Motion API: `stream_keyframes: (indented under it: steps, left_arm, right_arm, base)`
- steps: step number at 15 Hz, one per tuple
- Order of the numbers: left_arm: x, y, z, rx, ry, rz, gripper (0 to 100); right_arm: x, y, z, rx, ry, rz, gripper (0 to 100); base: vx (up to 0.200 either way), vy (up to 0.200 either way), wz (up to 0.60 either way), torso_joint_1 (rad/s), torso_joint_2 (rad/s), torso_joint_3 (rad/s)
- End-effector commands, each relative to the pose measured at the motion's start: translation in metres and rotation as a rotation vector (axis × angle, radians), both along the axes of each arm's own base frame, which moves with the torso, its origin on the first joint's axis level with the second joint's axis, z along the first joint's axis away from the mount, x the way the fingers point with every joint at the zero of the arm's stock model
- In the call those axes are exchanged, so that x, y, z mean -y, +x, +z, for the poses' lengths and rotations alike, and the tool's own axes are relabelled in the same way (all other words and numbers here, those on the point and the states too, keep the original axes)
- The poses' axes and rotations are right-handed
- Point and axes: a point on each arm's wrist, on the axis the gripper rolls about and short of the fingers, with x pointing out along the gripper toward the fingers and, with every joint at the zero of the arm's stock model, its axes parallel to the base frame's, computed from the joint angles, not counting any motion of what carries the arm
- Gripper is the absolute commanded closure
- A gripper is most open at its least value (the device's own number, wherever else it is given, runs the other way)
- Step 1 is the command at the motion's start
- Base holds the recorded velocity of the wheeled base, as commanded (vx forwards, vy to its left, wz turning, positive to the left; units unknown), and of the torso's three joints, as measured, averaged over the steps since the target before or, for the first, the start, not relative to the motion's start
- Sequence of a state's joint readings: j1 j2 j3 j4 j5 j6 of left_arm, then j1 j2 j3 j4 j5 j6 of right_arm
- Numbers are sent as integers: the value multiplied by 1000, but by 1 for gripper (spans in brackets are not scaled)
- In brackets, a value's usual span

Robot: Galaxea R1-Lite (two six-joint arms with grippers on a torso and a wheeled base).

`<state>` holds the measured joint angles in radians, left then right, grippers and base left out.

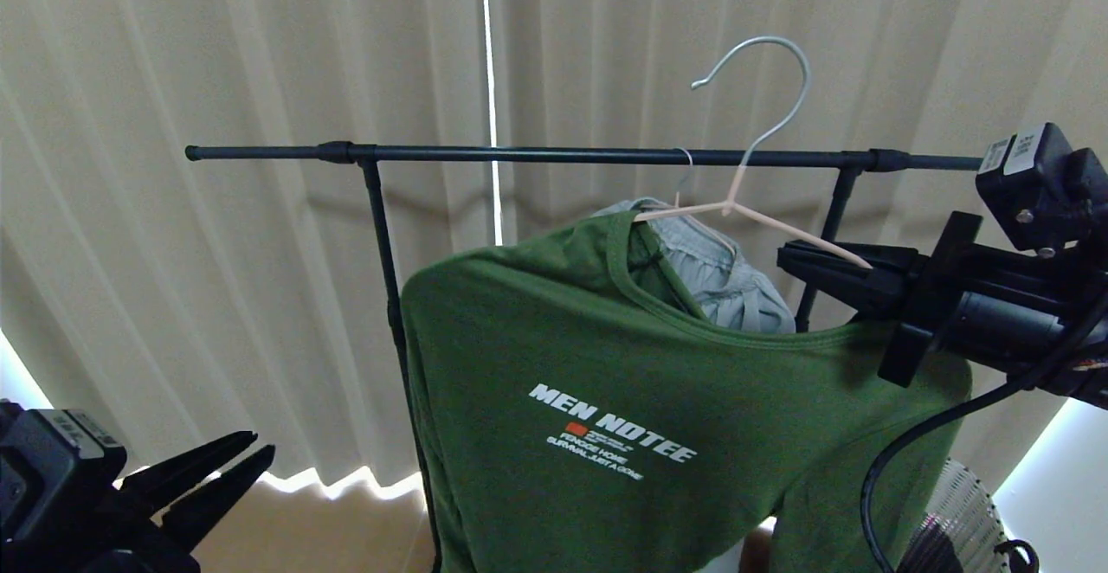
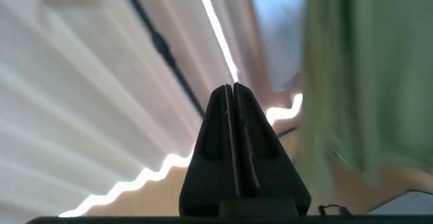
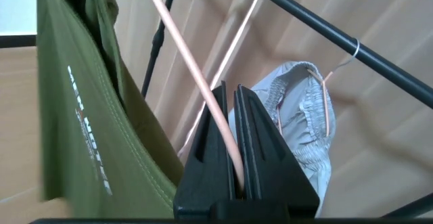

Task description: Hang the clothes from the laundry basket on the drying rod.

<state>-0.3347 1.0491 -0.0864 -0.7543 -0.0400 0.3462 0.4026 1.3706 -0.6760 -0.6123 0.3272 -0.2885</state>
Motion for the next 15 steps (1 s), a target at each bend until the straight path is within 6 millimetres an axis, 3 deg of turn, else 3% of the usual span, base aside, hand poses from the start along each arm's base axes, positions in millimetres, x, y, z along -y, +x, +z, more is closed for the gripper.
stream_keyframes:
  steps: [1, 6, 10, 11, 15]
  left_arm:
    - [9, -2, 2, 3, -1, -76, 0]
    - [39, 28, -3, -135, -22, -162, 0]
    - [45, 38, 0, -145, -42, -157, 0]
    - [45, 38, 0, -148, -40, -157, 100]
    - [43, 38, 2, -131, -46, -143, 100]
  right_arm:
    - [-1, 1, 0, 5, 3, 10, 100]
    - [-18, -10, 8, 28, 19, 104, 100]
    - [-27, -15, 10, 34, 25, 147, 100]
    - [-26, -15, 11, 36, 26, 147, 100]
    - [-22, -11, 8, 26, 15, 112, 100]
  base:
    - [0, 0, 0, 0, 0, 0]
    - [0, 0, 0, 0, 0, 0]
    - [0, 0, 0, 0, 0, 0]
    - [0, 0, 0, 0, 0, 0]
    - [0, 0, 0, 0, 0, 0]
